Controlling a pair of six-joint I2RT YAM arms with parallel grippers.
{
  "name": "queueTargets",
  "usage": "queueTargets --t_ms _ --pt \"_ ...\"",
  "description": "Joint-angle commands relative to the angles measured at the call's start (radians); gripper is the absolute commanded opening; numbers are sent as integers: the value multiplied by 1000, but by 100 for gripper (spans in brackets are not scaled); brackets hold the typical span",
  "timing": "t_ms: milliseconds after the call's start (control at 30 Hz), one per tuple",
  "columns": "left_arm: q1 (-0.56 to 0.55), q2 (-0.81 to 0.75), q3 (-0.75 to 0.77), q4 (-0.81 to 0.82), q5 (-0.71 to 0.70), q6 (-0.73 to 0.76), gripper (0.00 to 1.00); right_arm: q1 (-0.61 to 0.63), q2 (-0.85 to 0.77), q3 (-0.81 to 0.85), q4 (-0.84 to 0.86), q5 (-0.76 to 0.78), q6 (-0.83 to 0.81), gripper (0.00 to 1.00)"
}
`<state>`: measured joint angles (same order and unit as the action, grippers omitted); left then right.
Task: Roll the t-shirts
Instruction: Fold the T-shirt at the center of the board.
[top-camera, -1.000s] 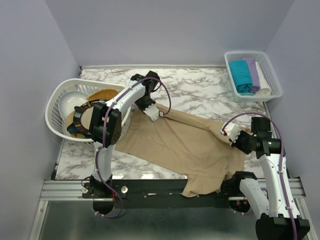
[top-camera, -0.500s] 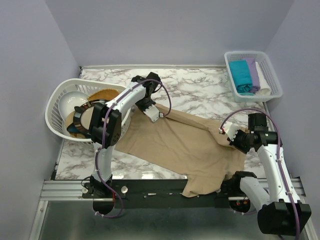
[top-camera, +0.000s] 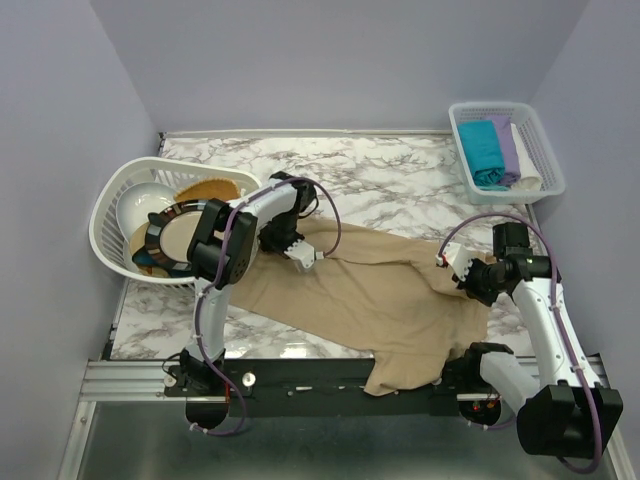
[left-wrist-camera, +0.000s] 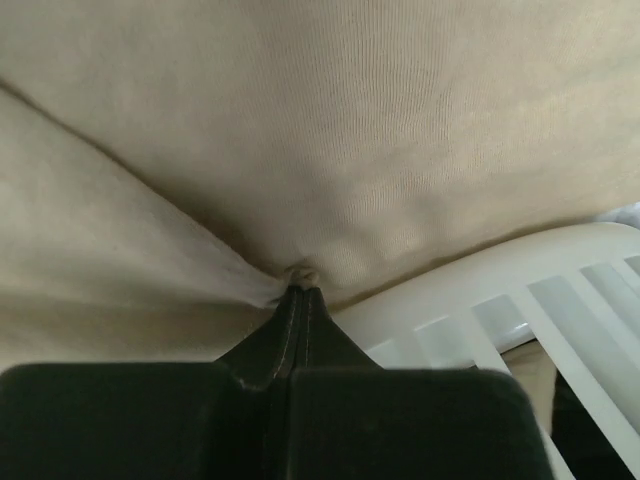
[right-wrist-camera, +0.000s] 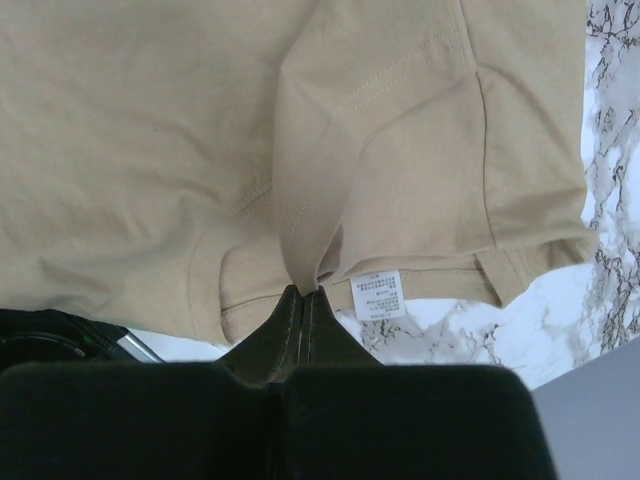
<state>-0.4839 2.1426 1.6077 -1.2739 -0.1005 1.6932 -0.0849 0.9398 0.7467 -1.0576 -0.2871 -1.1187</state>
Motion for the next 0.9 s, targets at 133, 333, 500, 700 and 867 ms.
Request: queueTargets --t_ms 133,333,500,700,867 --pt "11 19 9 -248 65 -47 0 2 4 14 -27 -34 -7 1" --pt "8 23 21 -248 44 -30 0 2 -16 -1 -51 -26 -35 0" --pt "-1 53 138 -248 38 -50 0 2 -27 3 -68 -18 -53 0" --pt "-4 57 245 -246 -17 -27 0 2 -27 17 -79 -14 -47 1" --pt "-4 83 274 -246 -45 -59 0 2 -38 -23 -4 29 -43 0"
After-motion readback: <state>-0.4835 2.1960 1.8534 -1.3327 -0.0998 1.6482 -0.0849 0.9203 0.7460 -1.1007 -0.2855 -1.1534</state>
